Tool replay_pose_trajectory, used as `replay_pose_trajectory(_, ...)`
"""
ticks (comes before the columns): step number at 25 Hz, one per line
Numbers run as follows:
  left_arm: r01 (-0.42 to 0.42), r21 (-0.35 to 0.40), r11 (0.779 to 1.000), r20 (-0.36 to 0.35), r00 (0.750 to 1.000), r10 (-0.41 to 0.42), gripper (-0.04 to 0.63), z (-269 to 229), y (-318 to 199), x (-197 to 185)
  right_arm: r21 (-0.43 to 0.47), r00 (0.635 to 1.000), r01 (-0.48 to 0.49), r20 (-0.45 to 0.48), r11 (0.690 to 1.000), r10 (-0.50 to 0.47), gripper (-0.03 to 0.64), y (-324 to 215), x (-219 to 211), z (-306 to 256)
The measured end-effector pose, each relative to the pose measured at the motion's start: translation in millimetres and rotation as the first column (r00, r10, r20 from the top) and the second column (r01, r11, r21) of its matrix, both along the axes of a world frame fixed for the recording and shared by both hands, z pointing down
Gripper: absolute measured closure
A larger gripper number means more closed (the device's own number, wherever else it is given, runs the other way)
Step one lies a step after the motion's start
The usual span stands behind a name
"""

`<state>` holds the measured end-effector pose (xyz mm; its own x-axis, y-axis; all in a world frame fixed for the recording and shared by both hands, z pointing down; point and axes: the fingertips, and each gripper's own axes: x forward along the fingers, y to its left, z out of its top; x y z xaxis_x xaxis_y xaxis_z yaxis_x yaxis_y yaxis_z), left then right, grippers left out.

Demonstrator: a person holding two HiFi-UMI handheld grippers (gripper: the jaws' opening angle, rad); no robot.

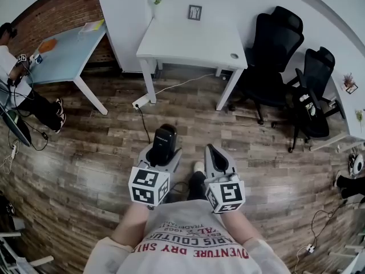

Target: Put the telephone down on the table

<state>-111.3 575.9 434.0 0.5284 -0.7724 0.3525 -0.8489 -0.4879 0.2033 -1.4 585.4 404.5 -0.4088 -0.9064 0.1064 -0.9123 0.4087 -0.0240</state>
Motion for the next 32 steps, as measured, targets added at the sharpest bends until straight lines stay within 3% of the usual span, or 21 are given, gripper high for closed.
replay_pose_trajectory(9,0.062,-0.02,0.998,0.002,0.998,-0.062,0.311,-3.0,-98.0,22.7,-0.004,0.998,0.055,0.001,0.998,-0.055,0.592,-112.8,25.0,-5.5)
replay_pose_trajectory(20,0.119,0.02,0.993,0.019,0.993,-0.119,0.311,-21.6,-237.0,75.5,-0.007,0.989,0.149,0.01,0.989,-0.149,0.592,-264.4,74.9,-14.5)
replay_pose_trajectory(32,0.103,0.004,0.995,0.014,0.995,-0.103,0.311,-17.5,-314.5,98.5,-0.031,0.987,0.163,0.013,0.986,-0.163,0.592,-341.6,93.8,-2.6)
